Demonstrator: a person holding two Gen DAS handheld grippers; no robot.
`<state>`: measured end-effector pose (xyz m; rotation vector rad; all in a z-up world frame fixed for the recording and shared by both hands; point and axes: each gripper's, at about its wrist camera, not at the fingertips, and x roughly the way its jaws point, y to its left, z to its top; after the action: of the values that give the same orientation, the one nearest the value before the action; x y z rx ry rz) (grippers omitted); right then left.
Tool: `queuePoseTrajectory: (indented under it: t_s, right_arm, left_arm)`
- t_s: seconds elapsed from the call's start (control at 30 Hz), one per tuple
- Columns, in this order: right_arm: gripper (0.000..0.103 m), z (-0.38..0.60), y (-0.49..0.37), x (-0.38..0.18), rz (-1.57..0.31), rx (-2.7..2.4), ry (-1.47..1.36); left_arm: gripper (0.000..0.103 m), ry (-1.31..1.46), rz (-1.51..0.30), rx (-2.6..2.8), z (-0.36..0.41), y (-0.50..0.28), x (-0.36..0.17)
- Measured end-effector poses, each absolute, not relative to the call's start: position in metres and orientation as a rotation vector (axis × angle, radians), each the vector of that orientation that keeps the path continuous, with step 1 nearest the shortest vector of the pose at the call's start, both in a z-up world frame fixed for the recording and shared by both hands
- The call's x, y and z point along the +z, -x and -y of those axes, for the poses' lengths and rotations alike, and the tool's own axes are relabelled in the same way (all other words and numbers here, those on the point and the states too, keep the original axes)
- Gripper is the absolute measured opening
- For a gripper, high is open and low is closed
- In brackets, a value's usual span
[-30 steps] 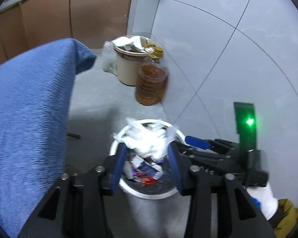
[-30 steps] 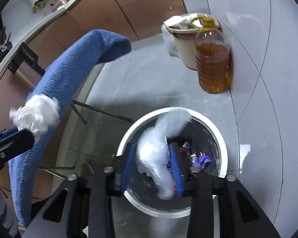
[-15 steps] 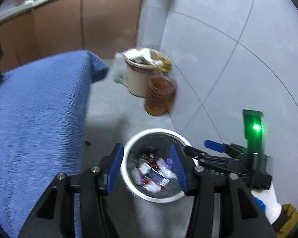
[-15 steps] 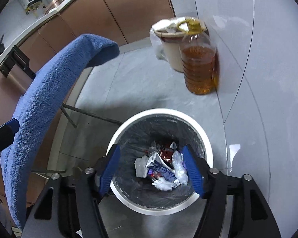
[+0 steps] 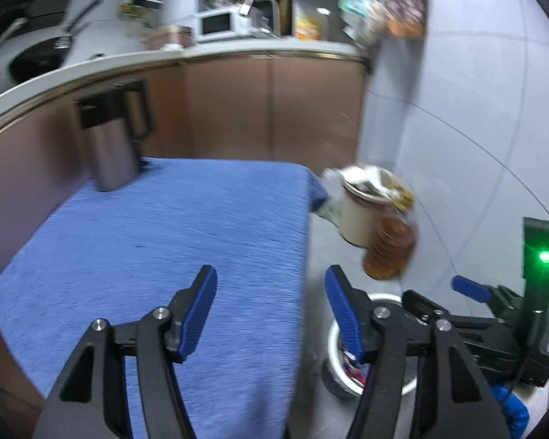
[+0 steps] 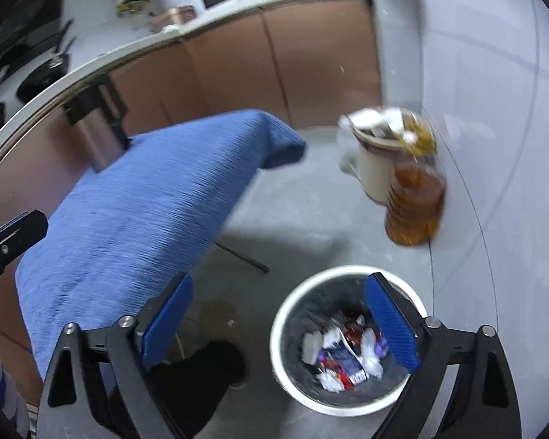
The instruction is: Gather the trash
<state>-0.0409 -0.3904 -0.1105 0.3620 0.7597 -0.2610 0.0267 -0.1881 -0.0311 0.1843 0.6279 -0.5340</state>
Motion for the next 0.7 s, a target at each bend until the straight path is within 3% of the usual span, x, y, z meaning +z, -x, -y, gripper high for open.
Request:
queuePoseTrajectory:
  t_s: [0.3, 0.7]
  right_arm:
    - [0.099, 0.319, 0.041, -0.044, -0.634, -0.199, -0.226]
    - [0.100, 0.263, 0.066, 0.001, -0.516, -0.194, -0.133]
  left_arm:
    - [0.063, -0.131, -0.530, -0.400, 0.119, -0.010, -0.002]
    - [0.078, -0.098, -0.400, -0.287, 0.065, 0.036, 0.026]
